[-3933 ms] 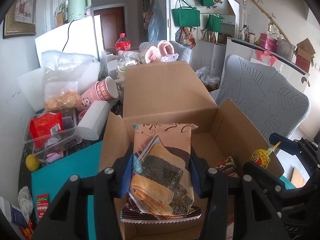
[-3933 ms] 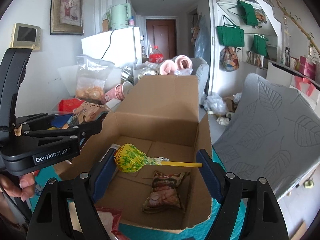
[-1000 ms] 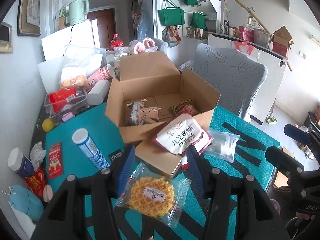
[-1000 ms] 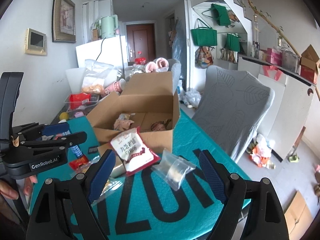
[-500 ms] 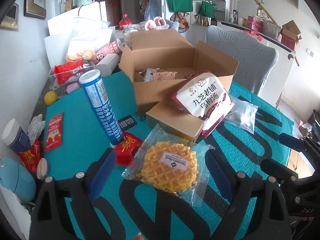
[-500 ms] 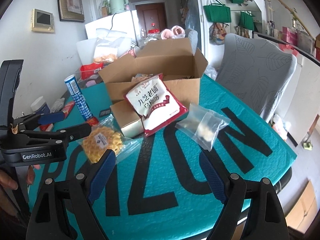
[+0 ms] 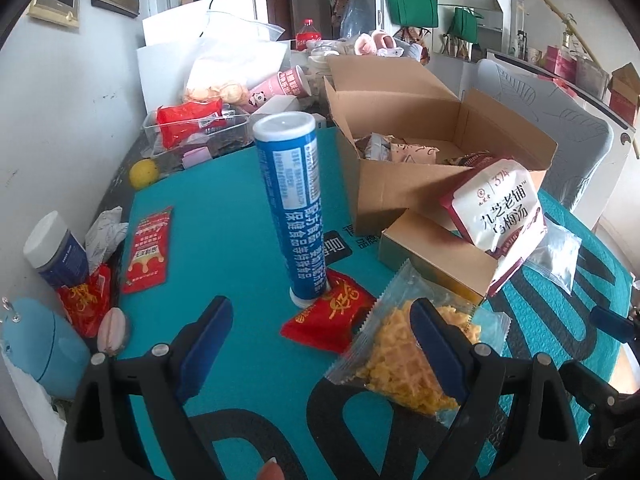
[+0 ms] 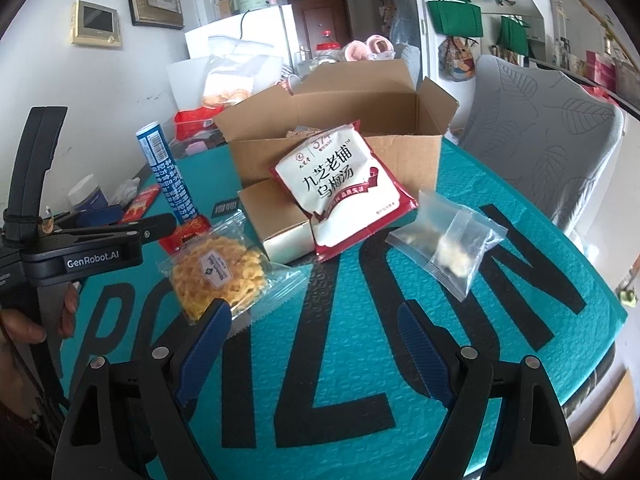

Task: Organize snacks
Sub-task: 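Lower the left tool onto the blue-and-white tube and grasp it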

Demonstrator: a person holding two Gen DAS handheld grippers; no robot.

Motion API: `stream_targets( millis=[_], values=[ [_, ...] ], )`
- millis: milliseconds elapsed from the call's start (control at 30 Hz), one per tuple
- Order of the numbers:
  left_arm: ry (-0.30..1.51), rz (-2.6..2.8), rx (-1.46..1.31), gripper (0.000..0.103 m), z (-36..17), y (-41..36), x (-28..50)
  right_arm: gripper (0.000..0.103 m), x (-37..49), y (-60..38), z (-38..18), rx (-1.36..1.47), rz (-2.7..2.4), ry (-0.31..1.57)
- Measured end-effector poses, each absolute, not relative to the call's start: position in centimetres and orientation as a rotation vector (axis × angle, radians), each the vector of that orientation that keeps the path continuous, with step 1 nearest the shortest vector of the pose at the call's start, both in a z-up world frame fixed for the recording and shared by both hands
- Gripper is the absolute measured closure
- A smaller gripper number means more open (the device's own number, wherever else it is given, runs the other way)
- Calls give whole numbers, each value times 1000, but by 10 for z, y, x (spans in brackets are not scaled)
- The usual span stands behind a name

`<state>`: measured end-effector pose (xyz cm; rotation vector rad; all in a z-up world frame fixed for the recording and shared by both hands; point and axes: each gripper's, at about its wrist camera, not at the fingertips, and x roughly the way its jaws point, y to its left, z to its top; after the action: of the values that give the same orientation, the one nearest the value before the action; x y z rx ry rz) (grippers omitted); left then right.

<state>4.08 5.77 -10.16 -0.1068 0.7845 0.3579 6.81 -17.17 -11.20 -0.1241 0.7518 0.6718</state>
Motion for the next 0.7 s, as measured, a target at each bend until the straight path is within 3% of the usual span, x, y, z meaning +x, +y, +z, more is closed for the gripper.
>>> stream_targets(
  millis=[467, 500, 533, 700],
  values=[
    [806, 354, -160, 12, -111, 91, 87, 17, 97, -145, -115, -144, 690, 750],
    [803, 346, -166, 16, -112, 92, 89, 17, 98, -143, -115, -145, 691, 750],
    [798, 311, -184, 31, -113, 93, 90, 17, 99, -142, -116, -146, 693, 751],
    [821, 322, -177, 75, -121, 97, 99, 17, 105, -137, -122, -127, 726, 786]
  ],
)
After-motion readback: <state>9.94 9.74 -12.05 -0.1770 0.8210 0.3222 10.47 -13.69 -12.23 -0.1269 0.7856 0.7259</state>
